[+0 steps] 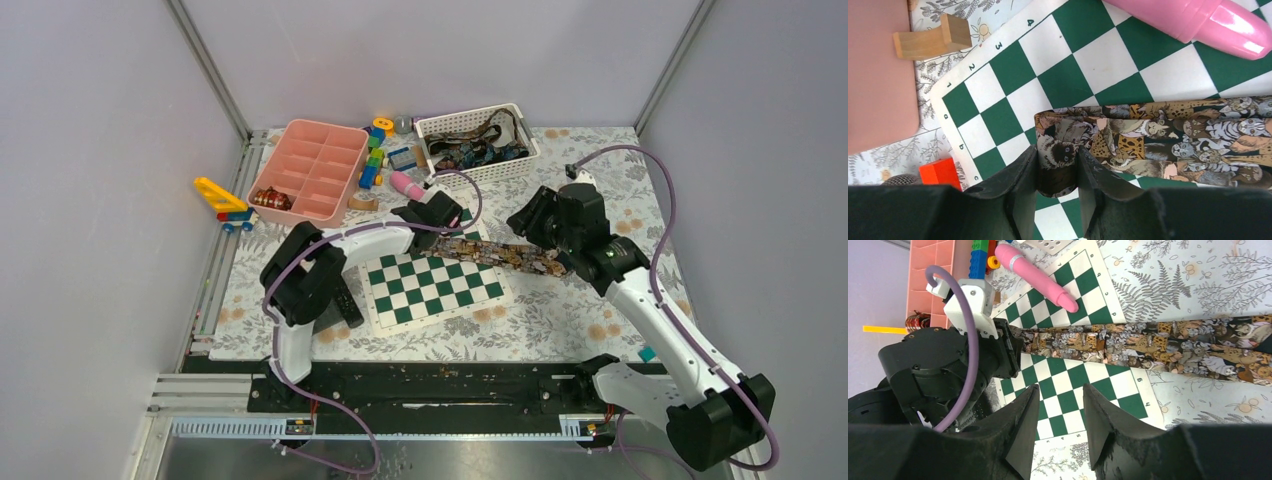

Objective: Roll the ties
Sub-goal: Roll the tie at the center of the board.

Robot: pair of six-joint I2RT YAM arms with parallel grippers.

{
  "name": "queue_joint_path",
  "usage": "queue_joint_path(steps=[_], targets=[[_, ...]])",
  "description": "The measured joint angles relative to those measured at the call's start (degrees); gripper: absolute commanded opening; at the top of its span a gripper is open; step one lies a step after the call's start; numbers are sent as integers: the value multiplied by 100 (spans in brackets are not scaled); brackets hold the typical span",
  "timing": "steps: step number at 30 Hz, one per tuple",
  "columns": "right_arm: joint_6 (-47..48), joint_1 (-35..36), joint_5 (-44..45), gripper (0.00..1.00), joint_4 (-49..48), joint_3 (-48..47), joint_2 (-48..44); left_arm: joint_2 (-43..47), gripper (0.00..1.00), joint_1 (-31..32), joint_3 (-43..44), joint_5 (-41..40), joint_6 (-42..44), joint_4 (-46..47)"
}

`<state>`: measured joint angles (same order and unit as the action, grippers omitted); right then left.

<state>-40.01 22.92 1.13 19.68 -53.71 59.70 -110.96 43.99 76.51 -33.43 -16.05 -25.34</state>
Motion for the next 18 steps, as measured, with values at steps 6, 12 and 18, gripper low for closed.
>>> queue_joint_path(steps=[6, 12, 18], targets=[[31, -4, 101, 46, 90, 0, -79, -289, 31, 203, 299, -474, 173, -278], [31, -7, 122, 46, 142, 0, -177, -592, 29, 389, 564, -922, 267, -538], [42, -7, 153, 47, 188, 0, -378, -780, 28, 520, 728, -1252, 275, -693]])
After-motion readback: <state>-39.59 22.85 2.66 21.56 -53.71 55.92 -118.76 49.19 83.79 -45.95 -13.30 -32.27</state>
